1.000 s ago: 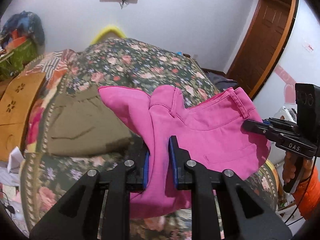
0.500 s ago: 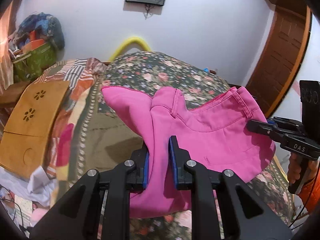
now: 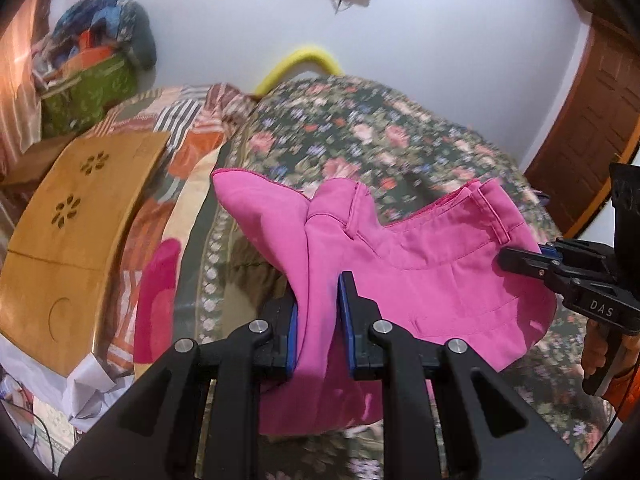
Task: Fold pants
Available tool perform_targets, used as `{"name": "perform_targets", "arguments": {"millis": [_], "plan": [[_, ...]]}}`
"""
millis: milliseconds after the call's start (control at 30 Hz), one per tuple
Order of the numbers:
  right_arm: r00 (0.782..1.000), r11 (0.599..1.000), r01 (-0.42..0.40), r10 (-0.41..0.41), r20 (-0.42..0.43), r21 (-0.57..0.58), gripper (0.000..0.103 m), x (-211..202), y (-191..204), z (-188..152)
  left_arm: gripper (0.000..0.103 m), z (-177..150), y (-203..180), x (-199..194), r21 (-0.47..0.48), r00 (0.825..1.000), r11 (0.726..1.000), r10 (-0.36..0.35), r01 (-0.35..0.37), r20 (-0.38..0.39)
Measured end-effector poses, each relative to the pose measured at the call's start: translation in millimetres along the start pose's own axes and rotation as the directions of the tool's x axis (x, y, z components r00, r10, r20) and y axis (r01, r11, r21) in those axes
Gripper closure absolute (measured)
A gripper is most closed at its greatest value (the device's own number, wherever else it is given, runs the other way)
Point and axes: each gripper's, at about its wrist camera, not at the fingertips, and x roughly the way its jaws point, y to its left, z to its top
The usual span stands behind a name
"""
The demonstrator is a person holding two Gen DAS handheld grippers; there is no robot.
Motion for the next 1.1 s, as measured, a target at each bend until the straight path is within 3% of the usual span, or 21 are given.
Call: {"name": "perform_targets", "arguments": {"millis": [233, 300, 433, 467, 567, 700, 833, 1100], "plan": [[0.997, 0.999, 0.031, -0.032, -0.074, -0.008, 0.090, 45, -8, -8, 0.082, -19, 21, 25, -0.006, 0.998, 1.000, 0.025, -0.025, -0.049], [0.995, 0.999, 0.033, -0.033, -0.095, -0.007, 0.089, 50, -11, -11, 0.076, -22, 24, 28, -0.007, 0.998, 0.999, 0.031, -0.032, -0.053], [0.992, 0.998, 0.048, -0.051, -0.116, -0.027, 0.086, 53, -12, -17, 0.051, -28, 29, 27, -0.009, 0.995, 0.996, 0.084, -0.085, -0.051], [0.991, 0.998, 0.050, -0.053, -0.124, -0.029, 0.086, 54, -13, -18, 0.048, -29, 31, 25, -0.020, 0.994, 0.995, 0.094, -0.095, -0.051], [0.988, 0.997, 0.074, -0.078, -0.136, -0.038, 0.077, 52, -16, -22, 0.048, -31, 43, 17, -0.084, 0.994, 0.992, 0.090, -0.095, -0.059], [0.980, 0.990, 0.133, -0.137, -0.145, -0.038, 0.073, 45, -24, -25, 0.049, -35, 53, 7, -0.068, 0.971, 0.971, 0.225, -0.230, -0.077], [0.973, 0.981, 0.189, -0.192, -0.131, -0.039, 0.073, 23, -29, -24, 0.050, -39, 54, -13, -0.088, 0.972, 0.969, 0.226, -0.231, -0.065], [0.979, 0.978, 0.203, -0.203, 0.011, -0.054, 0.073, -61, -5, -14, 0.049, -30, 3, -97, -0.081, 0.980, 0.982, 0.175, -0.168, 0.090]]}}
